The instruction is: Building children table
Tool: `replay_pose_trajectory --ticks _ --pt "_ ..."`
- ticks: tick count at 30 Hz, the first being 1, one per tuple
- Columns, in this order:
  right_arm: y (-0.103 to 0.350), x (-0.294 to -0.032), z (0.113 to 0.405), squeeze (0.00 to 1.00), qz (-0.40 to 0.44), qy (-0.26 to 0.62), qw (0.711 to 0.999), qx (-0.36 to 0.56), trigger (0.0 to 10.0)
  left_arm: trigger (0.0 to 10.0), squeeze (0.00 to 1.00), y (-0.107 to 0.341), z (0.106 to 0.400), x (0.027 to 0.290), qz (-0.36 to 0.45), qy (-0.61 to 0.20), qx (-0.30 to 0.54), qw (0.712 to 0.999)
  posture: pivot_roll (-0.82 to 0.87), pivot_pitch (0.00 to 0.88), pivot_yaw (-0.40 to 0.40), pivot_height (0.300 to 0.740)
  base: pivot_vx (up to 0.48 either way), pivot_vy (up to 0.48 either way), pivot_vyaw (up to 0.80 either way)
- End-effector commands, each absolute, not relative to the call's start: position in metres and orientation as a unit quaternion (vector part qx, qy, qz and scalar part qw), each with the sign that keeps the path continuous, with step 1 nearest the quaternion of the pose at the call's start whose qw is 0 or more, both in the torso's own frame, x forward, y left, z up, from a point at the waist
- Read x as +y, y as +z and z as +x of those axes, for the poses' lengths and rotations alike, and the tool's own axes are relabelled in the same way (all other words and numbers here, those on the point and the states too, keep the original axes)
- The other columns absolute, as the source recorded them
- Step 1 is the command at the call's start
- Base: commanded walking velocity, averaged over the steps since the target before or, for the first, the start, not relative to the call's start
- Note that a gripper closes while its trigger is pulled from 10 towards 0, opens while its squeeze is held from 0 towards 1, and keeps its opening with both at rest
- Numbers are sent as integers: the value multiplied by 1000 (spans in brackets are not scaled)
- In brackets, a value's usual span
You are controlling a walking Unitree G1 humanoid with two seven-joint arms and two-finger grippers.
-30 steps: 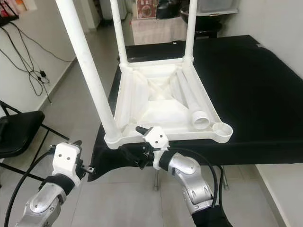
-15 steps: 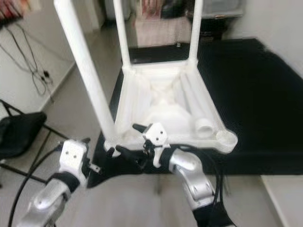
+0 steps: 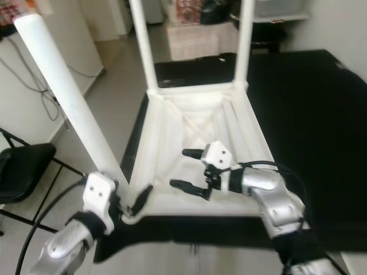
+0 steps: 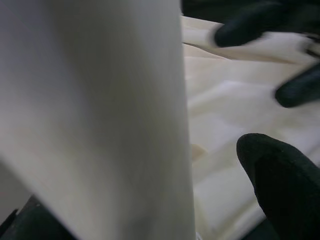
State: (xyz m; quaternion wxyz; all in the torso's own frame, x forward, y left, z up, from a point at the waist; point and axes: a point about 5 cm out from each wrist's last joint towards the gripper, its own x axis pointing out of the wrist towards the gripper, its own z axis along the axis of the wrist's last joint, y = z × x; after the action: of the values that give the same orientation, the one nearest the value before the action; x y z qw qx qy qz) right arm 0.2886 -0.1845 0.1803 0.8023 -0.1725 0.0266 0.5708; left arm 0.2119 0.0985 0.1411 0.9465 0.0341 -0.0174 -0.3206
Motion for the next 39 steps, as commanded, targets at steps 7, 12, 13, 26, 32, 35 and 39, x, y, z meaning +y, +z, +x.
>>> replay_pose_trajectory --ticks 7,12,13,26,32,35,39 --pt "176 -190 272 0 -180 665 717 108 10000 10000 0 130 206 107 60 -295 14 954 -84 86 65 740 0 0 0" --pt "177 -189 266 0 -179 697 680 142 10000 10000 0 131 204 119 63 -241 17 968 -66 88 61 740 0 0 0" --pt "177 -189 266 0 -179 697 680 142 10000 10000 0 131 204 119 63 -241 17 968 -66 88 61 740 0 0 0" --pt "148 -200 266 0 -234 631 706 221 10000 10000 0 126 176 106 45 -331 50 941 -63 90 66 740 0 0 0" --pt "144 -203 274 0 -241 573 747 236 10000 10000 0 126 180 109 60 -325 47 943 -78 85 74 740 0 0 0" --pt "147 -199 281 0 -224 551 772 223 10000 10000 0 126 182 108 62 -324 45 943 -81 87 78 740 0 0 0" --pt "151 -195 288 0 -204 529 796 210 10000 10000 0 126 182 107 64 -326 46 942 -81 87 78 740 0 0 0"
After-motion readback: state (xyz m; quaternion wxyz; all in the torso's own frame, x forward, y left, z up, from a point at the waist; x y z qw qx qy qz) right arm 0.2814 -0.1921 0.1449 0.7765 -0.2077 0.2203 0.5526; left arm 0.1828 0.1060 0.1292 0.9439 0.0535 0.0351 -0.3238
